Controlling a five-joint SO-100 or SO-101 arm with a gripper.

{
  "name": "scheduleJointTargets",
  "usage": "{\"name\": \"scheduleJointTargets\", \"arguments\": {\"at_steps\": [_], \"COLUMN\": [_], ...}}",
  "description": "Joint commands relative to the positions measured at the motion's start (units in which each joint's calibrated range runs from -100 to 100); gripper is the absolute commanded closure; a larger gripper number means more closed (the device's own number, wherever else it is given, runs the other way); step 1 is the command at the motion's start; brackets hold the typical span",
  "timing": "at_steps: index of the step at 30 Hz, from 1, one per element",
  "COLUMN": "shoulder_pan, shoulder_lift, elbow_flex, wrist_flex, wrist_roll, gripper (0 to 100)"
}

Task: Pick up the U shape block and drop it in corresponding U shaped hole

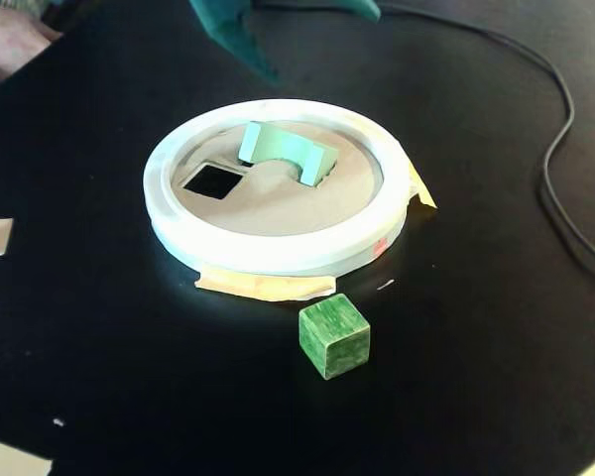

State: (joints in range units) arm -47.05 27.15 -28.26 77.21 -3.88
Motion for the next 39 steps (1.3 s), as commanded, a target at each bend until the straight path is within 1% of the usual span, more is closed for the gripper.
{"name": "scheduleJointTargets", "arguments": {"at_steps": [1,7,13,17,23,27,30,33,39], "shoulder_pan": [1.5,1.4,2.5,2.5,3.2,1.9,1.0,-2.5,-2.8], "shoulder_lift": [1.3,4.3,6.1,10.9,11.3,11.2,11.2,11.2,11.2], "elbow_flex": [-0.8,-0.7,-0.1,-0.8,-0.3,-0.9,-0.7,-0.6,0.0], "wrist_flex": [-1.9,-2.8,-9.5,-9.5,-9.5,-11.0,-15.7,-20.4,-19.6], "wrist_roll": [1.1,1.3,2.6,2.6,2.6,2.3,2.1,2.0,2.0], "gripper": [0,0,0,0,0,0,0,0,0]}}
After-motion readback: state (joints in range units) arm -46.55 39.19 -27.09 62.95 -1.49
